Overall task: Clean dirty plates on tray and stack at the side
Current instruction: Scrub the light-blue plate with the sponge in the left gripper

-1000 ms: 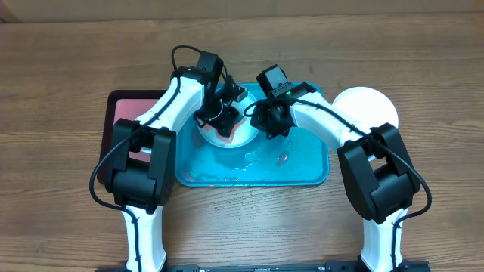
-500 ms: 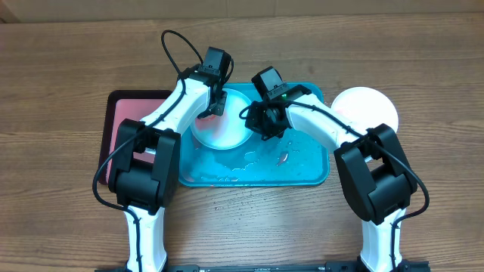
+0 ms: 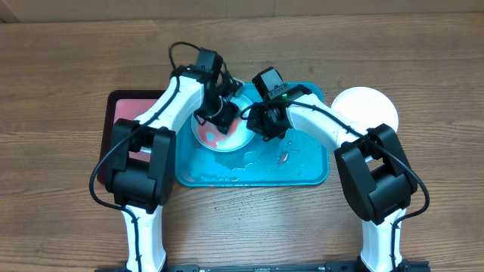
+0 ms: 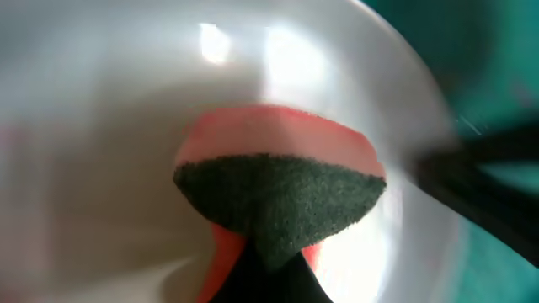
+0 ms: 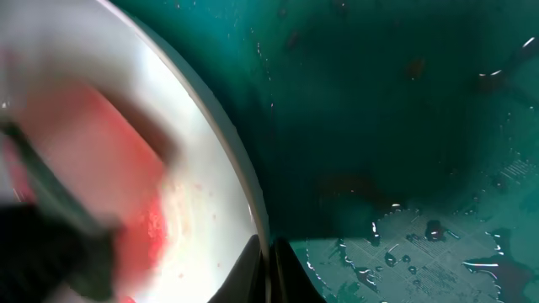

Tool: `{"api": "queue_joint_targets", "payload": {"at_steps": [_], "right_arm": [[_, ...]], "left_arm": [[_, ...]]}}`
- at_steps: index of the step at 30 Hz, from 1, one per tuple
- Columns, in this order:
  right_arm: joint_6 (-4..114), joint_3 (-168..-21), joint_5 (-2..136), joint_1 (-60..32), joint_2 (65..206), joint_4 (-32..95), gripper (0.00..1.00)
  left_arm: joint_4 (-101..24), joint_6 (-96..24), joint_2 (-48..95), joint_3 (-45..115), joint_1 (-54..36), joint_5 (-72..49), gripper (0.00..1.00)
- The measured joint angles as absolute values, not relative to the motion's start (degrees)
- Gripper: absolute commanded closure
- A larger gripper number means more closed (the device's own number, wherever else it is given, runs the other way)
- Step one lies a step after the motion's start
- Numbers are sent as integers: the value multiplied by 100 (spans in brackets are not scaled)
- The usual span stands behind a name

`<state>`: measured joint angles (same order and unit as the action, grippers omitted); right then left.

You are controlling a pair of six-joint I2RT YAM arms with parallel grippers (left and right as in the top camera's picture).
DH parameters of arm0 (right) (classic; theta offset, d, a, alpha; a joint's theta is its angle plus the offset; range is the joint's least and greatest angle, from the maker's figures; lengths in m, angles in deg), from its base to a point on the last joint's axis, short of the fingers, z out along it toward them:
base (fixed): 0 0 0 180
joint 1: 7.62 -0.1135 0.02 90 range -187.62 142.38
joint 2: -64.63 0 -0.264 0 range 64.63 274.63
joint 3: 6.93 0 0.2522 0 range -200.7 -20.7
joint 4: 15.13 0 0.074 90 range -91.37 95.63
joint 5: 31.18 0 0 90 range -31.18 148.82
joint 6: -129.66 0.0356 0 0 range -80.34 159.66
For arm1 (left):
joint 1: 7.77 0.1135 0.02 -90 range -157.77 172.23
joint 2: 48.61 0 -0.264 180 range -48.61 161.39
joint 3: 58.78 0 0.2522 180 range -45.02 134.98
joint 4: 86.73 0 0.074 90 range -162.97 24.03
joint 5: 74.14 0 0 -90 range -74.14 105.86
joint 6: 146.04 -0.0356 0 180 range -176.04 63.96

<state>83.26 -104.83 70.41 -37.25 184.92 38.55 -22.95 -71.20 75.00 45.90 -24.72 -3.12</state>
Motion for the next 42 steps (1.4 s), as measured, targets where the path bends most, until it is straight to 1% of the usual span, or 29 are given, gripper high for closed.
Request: {"api": "queue_joint_targets", "payload": {"at_steps": [4, 8, 13, 15, 18, 20, 23, 25, 27, 33, 36, 42], "right_arm": [[8310, -10483, 7061, -3725, 18492, 3853, 96], [8291, -10477, 7111, -3742, 18494, 3855, 96], [8308, -10477, 7155, -3771, 18518, 3764, 96], [8315, -10477, 7159, -3771, 18518, 3766, 96], [8315, -10477, 7168, -3771, 18518, 3772, 96], [8315, -10477, 7174, -3769, 18518, 3764, 96], [8332, -10477, 7190, -3771, 18518, 3722, 96], [8352, -10477, 7183, -3764, 18518, 3731, 96], [8360, -10477, 7155, -3760, 18518, 3753, 96], [8358, -10477, 7133, -3690, 18518, 3838, 96], [8356, -10477, 7120, -3690, 18518, 3844, 96], [8299, -10477, 7109, -3690, 18516, 3851, 96]], "left_arm": [[-1460, -7682, 7518, 4581, -2612, -644, 96], [-1307, -7693, 7522, 4577, -2673, -222, 96], [-1508, -6427, 7465, 4614, -2800, 1343, 96], [-1718, -5658, 7450, 4616, -2831, 2473, 96], [-2100, -4996, 7476, 4599, -2785, 3509, 96], [-2384, -4711, 7520, 4588, -2737, 3891, 96], [-2773, -4475, 7529, 4557, -2730, 4077, 96], [-3053, -4550, 7529, 4544, -2743, 3926, 96], [-3250, -4860, 7529, 4542, -2739, 3504, 95], [-3355, -6375, 7526, 4570, -2601, 1463, 96], [-3110, -6893, 7526, 4588, -2577, 735, 96], [-2122, -7892, 7529, 4601, -2582, -476, 96]]}}
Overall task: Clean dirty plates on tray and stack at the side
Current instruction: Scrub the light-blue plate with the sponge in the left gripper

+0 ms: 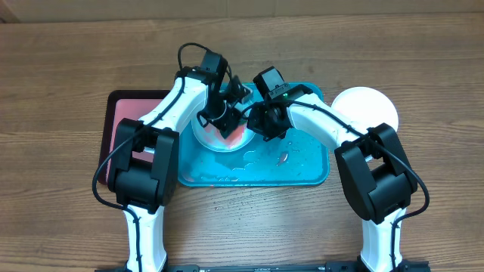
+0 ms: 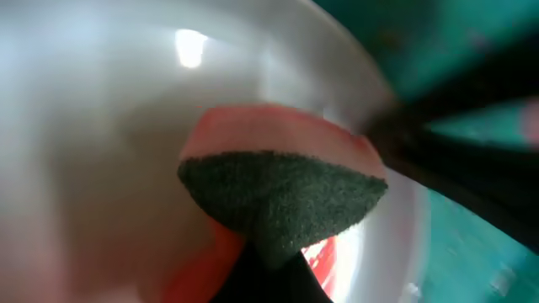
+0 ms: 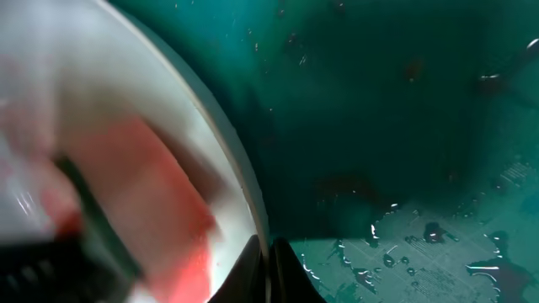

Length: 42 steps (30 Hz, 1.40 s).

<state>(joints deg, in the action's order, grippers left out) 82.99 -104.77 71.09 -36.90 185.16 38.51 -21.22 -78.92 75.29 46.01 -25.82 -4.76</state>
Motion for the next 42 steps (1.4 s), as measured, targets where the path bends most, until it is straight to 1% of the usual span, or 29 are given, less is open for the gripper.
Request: {"api": "queue_joint_targets", "payload": {"at_steps": [2, 5, 7, 9, 14, 17, 19, 22, 26, 30, 36, 38, 42], "right_arm": [[8288, -10477, 7107, -3692, 18516, 3849, 96], [8267, -10477, 7129, -3692, 18514, 3873, 96], [8267, -10477, 7124, -3692, 18514, 3866, 96], [8271, -10477, 7100, -3690, 18514, 3851, 96], [8273, -10477, 7080, -3690, 18514, 3825, 96], [8273, -10477, 7080, -3690, 18514, 3814, 96], [8273, -10477, 7085, -3692, 18514, 3810, 96], [8271, -10477, 7091, -3692, 18514, 3785, 96], [8247, -10477, 7166, -3747, 18514, 3775, 96], [8192, -10477, 7196, -3782, 18514, 3851, 96], [8142, -10477, 7192, -3771, 18514, 3897, 96], [8138, -10477, 7190, -3771, 18514, 3897, 96], [8144, -10477, 7172, -3766, 18514, 3895, 96]], "left_arm": [[-1829, -8145, 7529, 4596, -2599, -736, 96], [-1792, -8272, 7533, 4577, -2603, -843, 96], [-1971, -8257, 7537, 4557, -2603, -826, 96], [-2376, -7933, 7537, 4529, -2617, -651, 96], [-3497, -6611, 7537, 4524, -2627, 346, 96], [-3818, -5820, 7537, 4526, -2627, 1257, 96], [-3823, -5334, 7537, 4526, -2630, 1872, 96], [-3517, -4683, 7537, 4546, -2638, 2733, 96], [-2763, -4259, 7537, 4592, -2654, 3251, 96], [-2159, -4554, 7535, 4649, -2636, 2971, 96], [-1602, -6069, 7500, 4697, -2437, 1297, 96], [-1563, -6537, 7500, 4686, -2415, 652, 96], [-1965, -6816, 7505, 4609, -2435, -58, 96]]}}
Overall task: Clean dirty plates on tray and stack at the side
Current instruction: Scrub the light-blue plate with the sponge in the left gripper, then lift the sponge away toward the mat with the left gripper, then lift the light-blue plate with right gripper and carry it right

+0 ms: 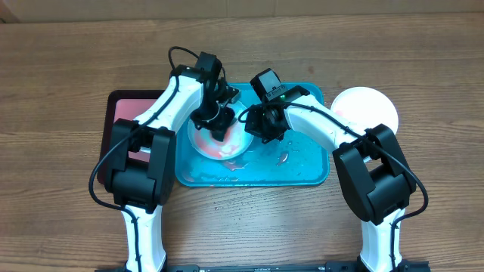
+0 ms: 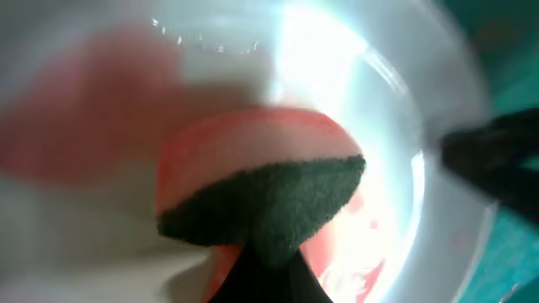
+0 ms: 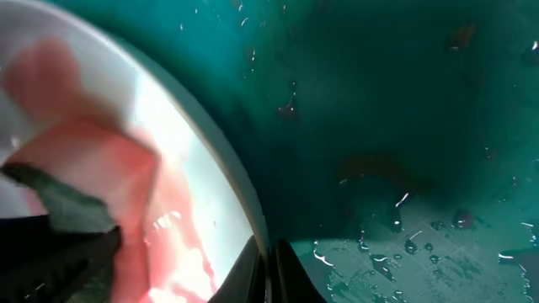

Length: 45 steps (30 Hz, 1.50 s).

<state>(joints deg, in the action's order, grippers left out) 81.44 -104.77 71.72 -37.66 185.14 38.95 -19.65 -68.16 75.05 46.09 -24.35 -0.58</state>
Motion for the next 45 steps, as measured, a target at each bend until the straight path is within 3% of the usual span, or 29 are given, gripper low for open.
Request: {"api": "queue_joint_targets", "payload": {"at_steps": [4, 10, 18, 29, 45], "right_arm": [[8210, -10477, 7118, -3723, 18514, 3851, 96], [8251, -10477, 7085, -3692, 18514, 3825, 96], [8247, -10477, 7087, -3703, 18514, 3827, 96], [7908, -10617, 7037, -3701, 18514, 4225, 96], [7418, -11087, 4434, -3703, 17132, 5912, 96]], "left_arm": [[-2631, -6506, 7515, 4579, -2448, -192, 96], [-3160, -4926, 7518, 4574, -2505, 1013, 96], [-2035, -3745, 7566, 5040, -2409, 2693, 96], [-192, -3715, 7668, 7401, -2339, 2612, 96], [-103, -3822, 7668, 7759, -2201, 2337, 96]]}}
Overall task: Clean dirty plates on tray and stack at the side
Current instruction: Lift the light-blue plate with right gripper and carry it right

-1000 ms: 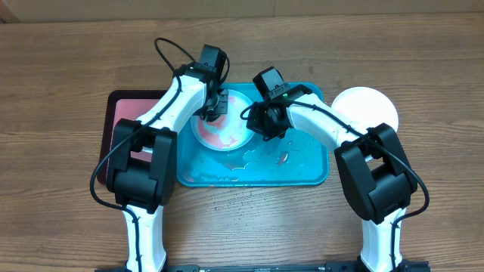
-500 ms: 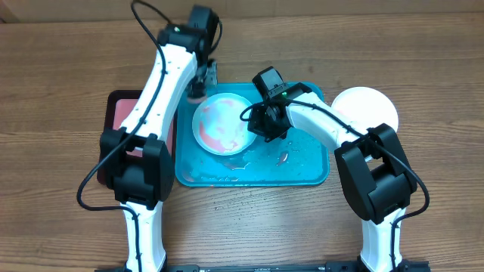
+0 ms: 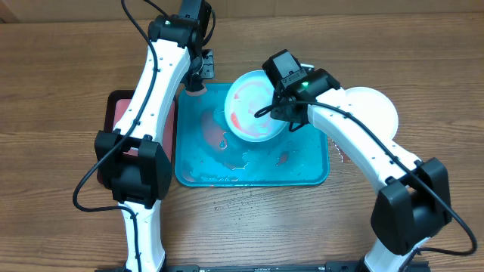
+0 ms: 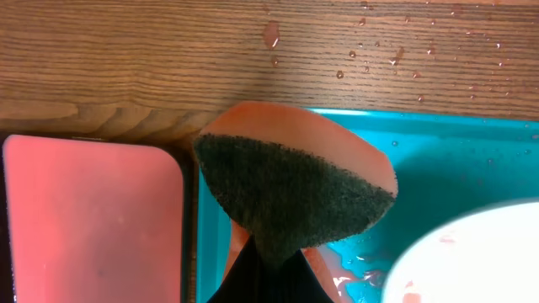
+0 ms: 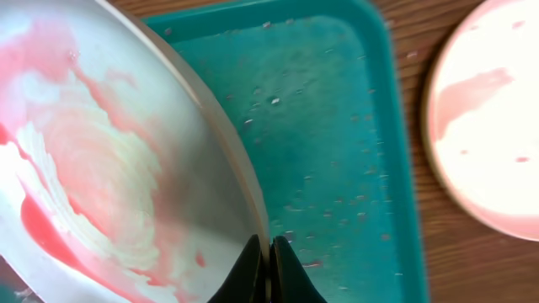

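A white plate point(image 3: 255, 115) smeared with pink streaks hangs tilted over the teal tray point(image 3: 302, 170), its rim pinched in my right gripper point(image 3: 274, 108); the wrist view shows the plate point(image 5: 101, 168) and the jaws shut on its edge point(image 5: 268, 252). My left gripper point(image 3: 198, 72) is shut on a pink sponge with a dark green scrub face point(image 4: 295, 189), held above the tray's far left corner point(image 4: 472, 126). A second white plate point(image 3: 370, 109) with pink traces lies on the table right of the tray; it appears as the plate point(image 5: 497, 118) in the right wrist view.
A red tray point(image 3: 121, 113) lies left of the teal one, seen as the red tray point(image 4: 84, 219) in the left wrist view. Water and pink residue pool on the teal tray floor point(image 3: 219, 140). Drops wet the wooden table point(image 4: 379, 50) behind it.
The left gripper with the sponge has left the plate and now sits over the tray's far left corner. The right gripper has raised the plate off the tray floor and shifted it right.
At each earlier moment the left gripper pressed the sponge into the plate at a different spot while the right gripper held the rim on the tray. Now the sponge is clear of the plate, and the plate is lifted, streaked pink.
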Tool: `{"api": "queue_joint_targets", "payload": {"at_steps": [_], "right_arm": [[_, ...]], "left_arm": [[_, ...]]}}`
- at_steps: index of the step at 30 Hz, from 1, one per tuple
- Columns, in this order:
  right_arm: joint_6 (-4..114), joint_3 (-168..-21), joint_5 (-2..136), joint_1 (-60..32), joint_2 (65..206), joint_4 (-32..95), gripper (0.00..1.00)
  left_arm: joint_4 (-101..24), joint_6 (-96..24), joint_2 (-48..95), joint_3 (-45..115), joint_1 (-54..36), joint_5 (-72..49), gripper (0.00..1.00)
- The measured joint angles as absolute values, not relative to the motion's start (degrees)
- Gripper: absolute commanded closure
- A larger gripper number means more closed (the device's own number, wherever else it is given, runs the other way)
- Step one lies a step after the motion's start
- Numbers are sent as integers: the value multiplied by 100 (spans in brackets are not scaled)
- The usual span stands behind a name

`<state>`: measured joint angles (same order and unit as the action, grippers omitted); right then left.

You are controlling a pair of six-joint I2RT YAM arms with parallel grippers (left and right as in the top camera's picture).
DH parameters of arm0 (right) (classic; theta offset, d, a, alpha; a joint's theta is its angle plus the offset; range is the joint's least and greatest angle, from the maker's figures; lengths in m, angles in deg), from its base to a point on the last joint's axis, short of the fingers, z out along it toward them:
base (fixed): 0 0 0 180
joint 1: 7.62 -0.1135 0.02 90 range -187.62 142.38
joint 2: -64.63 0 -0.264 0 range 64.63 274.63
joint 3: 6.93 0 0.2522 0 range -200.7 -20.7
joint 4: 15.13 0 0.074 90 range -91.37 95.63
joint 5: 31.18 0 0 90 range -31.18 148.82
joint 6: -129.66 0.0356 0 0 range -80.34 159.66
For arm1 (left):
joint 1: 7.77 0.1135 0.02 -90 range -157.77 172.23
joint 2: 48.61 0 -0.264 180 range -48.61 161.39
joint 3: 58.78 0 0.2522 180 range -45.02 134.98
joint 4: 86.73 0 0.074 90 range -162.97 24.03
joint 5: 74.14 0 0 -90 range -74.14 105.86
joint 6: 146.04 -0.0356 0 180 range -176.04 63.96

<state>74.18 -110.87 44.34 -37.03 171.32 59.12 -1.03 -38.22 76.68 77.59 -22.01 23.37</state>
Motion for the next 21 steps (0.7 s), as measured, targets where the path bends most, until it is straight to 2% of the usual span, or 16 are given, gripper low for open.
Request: {"api": "queue_joint_targets", "payload": {"at_steps": [13, 21], "right_arm": [[7414, -11089, 3527, -3714, 17065, 6413, 96], [7414, -11089, 3133, -3736, 16459, 6563, 96]], "left_arm": [[-133, -3822, 7668, 7726, -2197, 2245, 96], [-140, -3822, 7668, 7726, -2197, 2223, 96]]}}
